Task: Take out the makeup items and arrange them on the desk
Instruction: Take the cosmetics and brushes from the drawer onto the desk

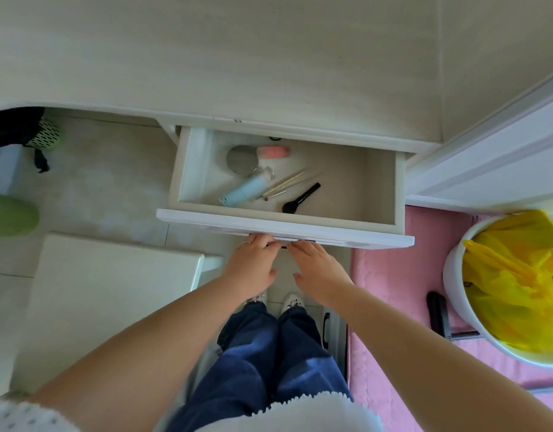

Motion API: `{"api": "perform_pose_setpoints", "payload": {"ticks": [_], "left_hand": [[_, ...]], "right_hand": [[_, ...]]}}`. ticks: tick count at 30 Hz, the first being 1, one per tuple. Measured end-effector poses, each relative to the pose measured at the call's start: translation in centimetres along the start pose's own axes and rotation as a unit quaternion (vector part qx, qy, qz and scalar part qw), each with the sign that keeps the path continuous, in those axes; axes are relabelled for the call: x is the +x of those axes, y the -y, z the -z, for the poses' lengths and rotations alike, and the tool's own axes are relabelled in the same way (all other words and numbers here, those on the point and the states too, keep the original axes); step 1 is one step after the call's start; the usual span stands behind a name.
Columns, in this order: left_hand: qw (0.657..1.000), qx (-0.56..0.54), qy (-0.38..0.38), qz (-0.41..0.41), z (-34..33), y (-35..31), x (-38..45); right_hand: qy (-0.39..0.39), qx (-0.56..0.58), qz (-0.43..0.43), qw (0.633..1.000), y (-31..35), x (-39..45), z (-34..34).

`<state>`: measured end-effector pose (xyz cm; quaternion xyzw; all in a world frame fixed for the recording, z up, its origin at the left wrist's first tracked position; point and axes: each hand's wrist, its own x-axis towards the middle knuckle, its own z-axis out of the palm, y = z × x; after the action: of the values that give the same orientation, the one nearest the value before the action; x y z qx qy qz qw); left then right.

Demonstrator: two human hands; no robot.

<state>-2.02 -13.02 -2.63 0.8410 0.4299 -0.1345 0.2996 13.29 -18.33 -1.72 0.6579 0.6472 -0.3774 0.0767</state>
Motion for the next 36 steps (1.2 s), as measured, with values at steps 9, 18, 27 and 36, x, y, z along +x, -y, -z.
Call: {"api": "perform_pose_setpoints", "payload": {"ticks": [9, 18, 27, 36], "left_hand": [[0.998, -0.041, 0.032, 0.028, -1.6, -0.5, -2.8], [0.994, -0.076, 0.062, 0.046, -2.1, -1.1, -4.6], [0.962, -0.252, 0.088, 0.052, 8.2, -2.3, -4.8], [0.959, -0.257, -0.005, 0.122, 12.3, 4.9, 3.2]], "right_hand": [[0.035, 0.013, 0.018, 0.999, 0.3, -2.5, -2.2], [0.074, 0.013, 0.035, 0.997, 0.1, -4.1, -2.6], [-0.062, 0.173, 0.026, 0.983, 1.7, -6.6, 4.7], [-0.130, 0.181, -0.052, 0.973, 1.5, 3.6, 11.6]]}}
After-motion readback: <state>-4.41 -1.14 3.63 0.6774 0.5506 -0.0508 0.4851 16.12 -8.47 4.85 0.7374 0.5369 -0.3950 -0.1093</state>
